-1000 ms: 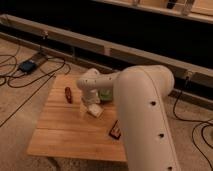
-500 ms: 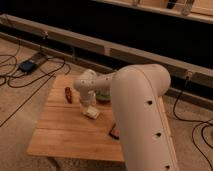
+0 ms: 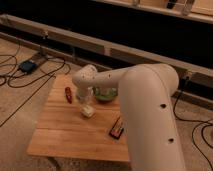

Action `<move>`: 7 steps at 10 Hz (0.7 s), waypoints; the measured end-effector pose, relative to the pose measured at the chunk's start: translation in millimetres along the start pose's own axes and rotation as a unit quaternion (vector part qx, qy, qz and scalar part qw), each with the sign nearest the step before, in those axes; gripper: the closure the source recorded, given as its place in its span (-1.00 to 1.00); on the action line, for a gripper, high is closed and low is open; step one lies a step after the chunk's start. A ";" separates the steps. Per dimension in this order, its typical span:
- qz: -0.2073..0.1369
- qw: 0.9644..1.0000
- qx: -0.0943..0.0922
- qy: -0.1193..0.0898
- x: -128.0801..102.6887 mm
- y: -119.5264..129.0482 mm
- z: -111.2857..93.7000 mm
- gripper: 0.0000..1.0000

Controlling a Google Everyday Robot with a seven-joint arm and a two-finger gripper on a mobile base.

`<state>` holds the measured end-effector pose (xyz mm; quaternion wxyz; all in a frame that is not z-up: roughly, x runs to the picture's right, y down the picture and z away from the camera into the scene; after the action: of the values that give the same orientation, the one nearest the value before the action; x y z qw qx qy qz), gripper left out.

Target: Place the white sponge in the ceramic cup

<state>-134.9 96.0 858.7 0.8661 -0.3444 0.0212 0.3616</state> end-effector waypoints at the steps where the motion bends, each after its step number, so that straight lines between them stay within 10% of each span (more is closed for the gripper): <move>1: 0.003 1.000 -0.015 -0.020 -8.8 1.3 -17.4 1.00; 4: 0.013 0.995 -0.048 -0.091 -39.6 -11.4 -75.7 1.00; 7: 0.043 0.980 -0.060 -0.182 -69.9 -63.2 -129.4 1.00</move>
<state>-118.5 -57.6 816.8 0.8169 -0.3224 -0.1437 0.4561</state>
